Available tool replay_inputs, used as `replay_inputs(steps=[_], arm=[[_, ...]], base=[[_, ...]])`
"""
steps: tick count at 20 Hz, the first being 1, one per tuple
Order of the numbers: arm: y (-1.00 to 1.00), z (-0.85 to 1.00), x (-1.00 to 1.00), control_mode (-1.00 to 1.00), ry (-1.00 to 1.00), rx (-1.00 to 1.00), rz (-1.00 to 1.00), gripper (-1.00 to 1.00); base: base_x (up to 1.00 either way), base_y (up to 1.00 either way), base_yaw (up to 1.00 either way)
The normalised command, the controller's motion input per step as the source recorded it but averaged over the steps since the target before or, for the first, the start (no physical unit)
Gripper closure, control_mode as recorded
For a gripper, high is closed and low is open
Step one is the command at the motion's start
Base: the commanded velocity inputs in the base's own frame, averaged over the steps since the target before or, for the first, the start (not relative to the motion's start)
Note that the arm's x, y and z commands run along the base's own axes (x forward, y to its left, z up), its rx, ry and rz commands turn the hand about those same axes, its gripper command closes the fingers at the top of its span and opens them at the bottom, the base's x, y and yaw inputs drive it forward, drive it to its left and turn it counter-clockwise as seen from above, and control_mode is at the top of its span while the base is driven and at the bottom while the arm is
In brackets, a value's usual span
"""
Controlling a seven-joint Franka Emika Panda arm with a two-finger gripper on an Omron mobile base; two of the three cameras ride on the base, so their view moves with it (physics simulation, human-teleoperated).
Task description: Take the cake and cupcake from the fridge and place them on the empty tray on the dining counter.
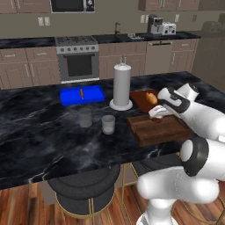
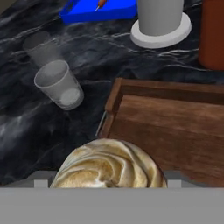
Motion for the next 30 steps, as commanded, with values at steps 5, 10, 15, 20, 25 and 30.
replay_inputs(steps=[5, 10, 15, 20, 25, 30], arm=[[-0.01, -0.33, 0.39, -1.00, 0.02, 0.00, 0.06, 1.00], [-0.03, -0.28, 0.40, -1.00, 0.01, 0.00, 0.10, 1.00], [-0.06, -0.24, 0.43, -1.00, 0.00, 0.00, 0.10, 1.00], [-0.09, -0.24, 0.41, -1.00, 0.03, 0.00, 0.09, 1.00], [-0.01, -0.32, 0.31, -1.00, 0.06, 0.00, 0.07, 1.00], [0.00, -0.31, 0.24, -1.00, 0.05, 0.00, 0.03, 1.00]], base=[[0.00, 0.00, 0.00], [0.00, 0.00, 0.00], [0.00, 0.00, 0.00], [0.00, 0.00, 0.00], [0.00, 0.00, 0.00], [0.00, 0.00, 0.00]])
